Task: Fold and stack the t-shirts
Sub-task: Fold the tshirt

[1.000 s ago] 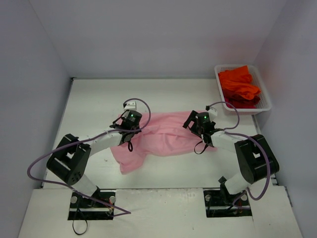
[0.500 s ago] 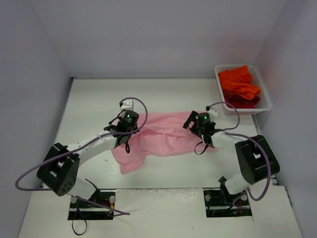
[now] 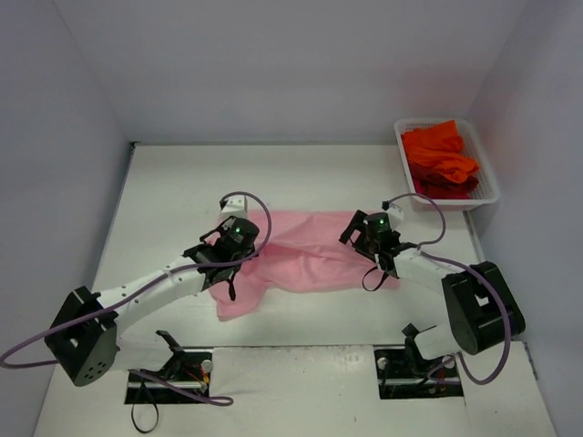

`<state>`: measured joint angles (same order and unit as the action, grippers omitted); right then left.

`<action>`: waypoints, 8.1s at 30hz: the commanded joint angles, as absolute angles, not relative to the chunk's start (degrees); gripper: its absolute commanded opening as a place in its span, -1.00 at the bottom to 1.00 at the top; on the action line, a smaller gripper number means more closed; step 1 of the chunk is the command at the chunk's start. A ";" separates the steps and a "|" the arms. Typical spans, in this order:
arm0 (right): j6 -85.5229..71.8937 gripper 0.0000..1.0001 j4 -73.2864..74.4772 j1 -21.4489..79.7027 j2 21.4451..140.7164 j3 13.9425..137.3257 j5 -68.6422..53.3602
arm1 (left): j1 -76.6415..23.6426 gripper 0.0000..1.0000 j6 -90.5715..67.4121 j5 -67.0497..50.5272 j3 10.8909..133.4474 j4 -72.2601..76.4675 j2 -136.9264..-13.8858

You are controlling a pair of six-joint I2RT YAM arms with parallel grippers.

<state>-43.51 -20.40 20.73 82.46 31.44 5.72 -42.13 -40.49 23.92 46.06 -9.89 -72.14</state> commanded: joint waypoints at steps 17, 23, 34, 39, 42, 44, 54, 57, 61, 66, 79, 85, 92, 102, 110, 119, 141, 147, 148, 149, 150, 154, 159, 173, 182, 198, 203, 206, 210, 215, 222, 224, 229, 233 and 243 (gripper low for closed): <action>-44.12 0.85 -18.02 21.27 78.66 31.47 6.24 | -50.53 -0.77 -52.03 30.67 44.39 -16.61 -70.31; -44.03 0.86 -18.02 21.18 79.01 31.46 6.42 | -51.85 -0.15 -53.26 31.38 45.26 -17.14 -71.98; -43.59 0.86 -18.02 21.27 79.80 31.82 6.77 | -51.25 -0.07 -48.96 36.21 48.08 -17.32 -74.26; -43.42 0.86 -18.02 21.18 79.89 31.64 6.94 | -47.12 -0.07 -46.85 33.93 48.34 -14.68 -76.64; -43.16 0.86 -17.93 21.27 79.72 31.55 7.03 | -43.34 -0.07 -45.36 32.09 47.82 -13.36 -76.82; -43.16 0.86 -17.93 21.27 79.80 31.55 7.03 | -40.62 -0.07 -44.22 31.21 47.37 -12.92 -76.29; -43.51 0.86 -17.93 21.18 80.16 31.46 6.94 | -34.37 -0.09 -41.66 27.86 45.44 -10.11 -75.76; -43.51 0.86 -17.93 21.18 79.89 31.38 7.03 | -34.45 -0.11 -42.45 26.64 45.09 -9.14 -76.99; -43.51 0.86 -17.93 21.27 80.33 31.46 7.03 | -34.54 -0.13 -43.68 25.23 43.77 -7.65 -77.26; -43.59 0.86 -17.93 21.27 80.68 31.55 7.03 | -34.63 -0.13 -44.21 25.40 42.80 -7.56 -78.66; -43.51 0.86 -17.93 21.27 80.68 31.55 7.12 | -34.63 -0.34 -44.03 24.52 42.19 -5.63 -80.86; -43.59 0.86 -17.93 21.36 80.59 31.46 7.03 | -34.63 -1.00 -43.33 23.91 41.92 -5.10 -80.42; -43.68 0.86 -17.93 21.36 80.60 31.46 7.03 | -35.24 -1.00 -43.77 25.74 41.31 -8.96 -75.24; -43.59 0.86 -17.23 21.44 79.19 31.11 7.21 | -35.51 -1.00 -43.86 26.90 40.52 -17.22 -60.57; -43.86 0.86 -16.52 21.71 77.96 31.38 7.29 | -36.91 -1.00 -46.14 26.55 36.04 -19.77 -56.96; -43.95 0.86 -15.82 22.06 77.70 31.90 7.65 | -40.16 -1.00 -48.16 27.77 34.37 -20.57 -55.99; -44.03 0.85 -15.56 22.50 78.31 32.61 8.26 | -41.66 0.11 -48.61 28.30 34.63 -18.02 -57.92; -43.95 0.85 -14.42 22.59 77.08 32.34 9.66 | -41.66 0.11 -48.08 28.21 35.51 -17.67 -58.89; -43.95 0.85 -14.24 22.67 76.30 32.26 10.02 | -41.66 0.11 -47.99 28.21 35.42 -17.49 -58.89; -43.95 0.85 -13.46 22.68 75.94 32.26 10.45 | -41.66 0.11 -48.08 28.21 35.33 -17.40 -58.80; -43.86 0.85 -13.10 22.76 75.50 32.26 10.81 | -41.66 0.11 -47.99 28.21 35.42 -17.32 -58.80; -43.86 0.85 -12.13 22.68 74.09 31.73 11.78 | -41.66 0.11 -47.37 28.30 36.29 -15.04 -59.58; -44.47 0.86 -12.04 22.68 74.27 30.85 12.30 | -41.57 0.11 -45.88 27.51 39.45 -9.50 -64.68; -46.41 0.86 -11.86 22.76 73.74 29.62 12.83 | -41.66 0.10 -44.30 22.41 48.78 -1.14 -80.42; -47.99 0.85 -9.76 22.85 76.46 31.20 13.10 | -41.49 0.10 -46.40 20.74 48.08 2.90 -87.44; -48.69 0.87 -7.91 22.94 76.82 32.52 13.88 | -35.87 0.09 -46.23 17.14 49.93 3.69 -95.01; -49.04 0.88 -6.77 22.85 76.38 33.31 15.55 | -33.49 0.09 -46.32 15.82 46.59 5.27 -93.08; -48.96 0.88 -5.19 23.11 76.29 34.45 17.40 | -32.78 0.09 -45.97 15.82 45.00 5.45 -92.11; -48.78 0.89 -3.43 23.73 76.03 35.33 19.86 | -32.34 0.09 -45.53 15.82 44.12 5.36 -91.06; -48.69 0.88 -2.99 24.43 75.24 36.12 20.13 | -31.82 0.09 -45.09 15.73 42.89 5.45 -89.48; -48.69 0.89 -2.81 32.33 78.30 42.27 21.80 | -31.82 0.09 -45.26 15.65 42.98 5.62 -89.39; -49.65 0.89 -2.90 33.66 81.03 43.94 21.27 | -31.73 0.09 -45.35 15.56 42.89 5.63 -89.38; -52.28 0.90 -2.99 37.09 85.25 44.48 21.09 | -31.73 0.09 -45.09 15.91 42.89 5.19 -88.60; -54.22 0.89 -3.69 38.67 85.43 42.20 21.09 | -31.73 0.09 -44.65 16.17 43.07 4.92 -88.42; -56.77 0.90 -4.22 38.85 87.63 38.77 21.71 | -31.38 0.09 -44.65 16.08 42.28 4.48 -87.28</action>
